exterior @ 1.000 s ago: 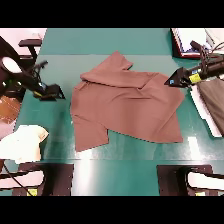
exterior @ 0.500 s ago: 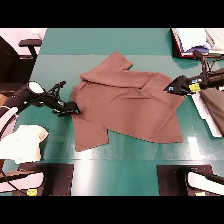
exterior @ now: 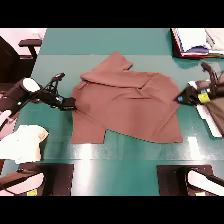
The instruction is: Fold the shirts.
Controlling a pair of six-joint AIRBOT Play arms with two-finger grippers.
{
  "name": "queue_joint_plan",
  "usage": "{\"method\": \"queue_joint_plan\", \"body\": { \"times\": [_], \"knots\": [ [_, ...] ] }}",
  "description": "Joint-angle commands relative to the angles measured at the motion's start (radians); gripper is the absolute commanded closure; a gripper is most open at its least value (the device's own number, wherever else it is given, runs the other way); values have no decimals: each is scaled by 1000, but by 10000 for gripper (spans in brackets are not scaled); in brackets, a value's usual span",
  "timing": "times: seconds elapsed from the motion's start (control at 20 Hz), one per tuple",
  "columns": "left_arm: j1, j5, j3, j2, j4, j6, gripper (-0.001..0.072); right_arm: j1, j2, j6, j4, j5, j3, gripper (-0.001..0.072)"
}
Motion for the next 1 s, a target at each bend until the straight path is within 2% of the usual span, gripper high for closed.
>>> {"method": "queue_joint_plan", "body": {
  "times": [0.0,0.15,0.3,0.45,0.65,0.7,0.75,0.85,0.9,0.95],
  "knots": [
    [-2,-39,6,107,36,-1,683,-147,81,28,-236,13,-197,196],
    [-2,-39,6,126,27,-2,683,-297,100,28,-254,25,-358,201],
    [-2,-37,6,126,26,-2,682,-351,100,26,-211,6,-470,210],
    [-2,-39,6,126,22,-2,683,-301,100,23,-149,-58,-536,215],
    [-2,-39,6,126,15,-1,683,-161,99,24,-45,-148,-551,266],
    [-2,-40,6,126,15,-1,683,-131,99,24,-30,-159,-551,327],
    [-2,-42,6,126,15,-1,683,-100,100,24,-17,-166,-551,453],
    [-2,-41,6,127,15,-4,683,-48,100,23,-10,-174,-551,645],
    [-2,-45,8,133,16,-13,684,-24,100,23,-10,-174,-549,698],
    [-2,-43,10,155,17,-23,684,-3,105,23,-12,-171,-536,699]
  ]
}}
